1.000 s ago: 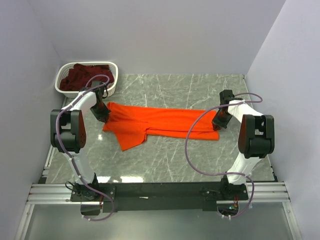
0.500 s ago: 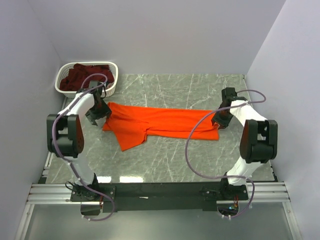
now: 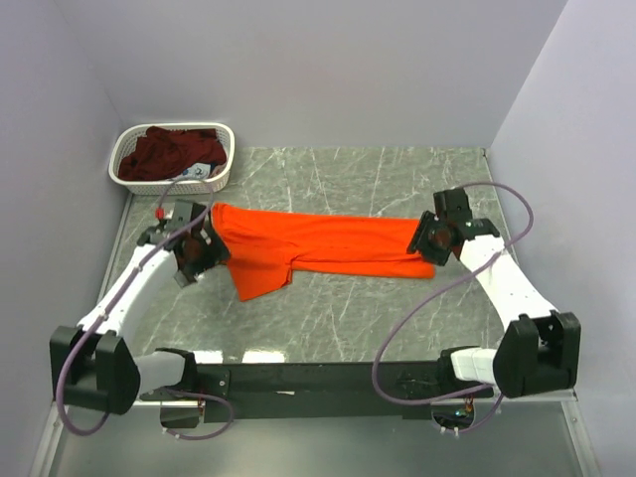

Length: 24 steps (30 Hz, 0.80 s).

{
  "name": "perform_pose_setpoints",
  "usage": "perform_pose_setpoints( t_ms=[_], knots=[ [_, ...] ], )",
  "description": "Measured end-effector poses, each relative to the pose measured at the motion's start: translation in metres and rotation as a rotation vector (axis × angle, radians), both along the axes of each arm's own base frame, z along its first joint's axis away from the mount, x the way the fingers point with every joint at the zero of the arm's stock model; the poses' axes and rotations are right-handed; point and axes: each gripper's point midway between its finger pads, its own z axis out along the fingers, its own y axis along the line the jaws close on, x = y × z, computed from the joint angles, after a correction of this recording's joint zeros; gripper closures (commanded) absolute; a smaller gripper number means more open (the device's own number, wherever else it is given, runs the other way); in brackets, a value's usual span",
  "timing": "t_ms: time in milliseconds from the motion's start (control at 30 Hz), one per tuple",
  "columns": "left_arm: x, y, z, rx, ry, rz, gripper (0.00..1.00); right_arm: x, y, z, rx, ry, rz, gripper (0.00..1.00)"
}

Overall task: Fold and stack the t-shirts
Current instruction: Fold the tshirt

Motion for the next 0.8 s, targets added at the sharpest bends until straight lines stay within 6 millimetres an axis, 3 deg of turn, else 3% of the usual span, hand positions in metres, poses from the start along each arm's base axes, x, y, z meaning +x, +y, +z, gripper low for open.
perform_pose_setpoints(
  t_ms=[133, 300, 433, 700, 800],
  knots=[
    [-0.035, -0.015, -0.027, -0.031, 0.063, -0.029, 0.17, -0.025, 0.008, -0.009, 0.018, 0.008, 0.037, 0.45],
    [-0.054, -0.055, -0.044, -0.071, 0.093, -0.139, 0.23, -0.045, 0.010, -0.013, 0.037, -0.013, 0.056, 0.45],
    [-0.053, -0.076, -0.056, -0.075, 0.111, -0.177, 0.31, -0.056, 0.012, -0.021, 0.055, -0.008, 0.067, 0.45],
    [-0.048, -0.076, -0.091, -0.007, 0.192, -0.151, 0.45, -0.067, 0.016, -0.035, 0.078, 0.019, 0.082, 0.45],
    [-0.048, -0.077, -0.101, 0.008, 0.214, -0.149, 0.65, -0.066, 0.017, -0.035, 0.085, 0.015, 0.087, 0.46]
  ],
)
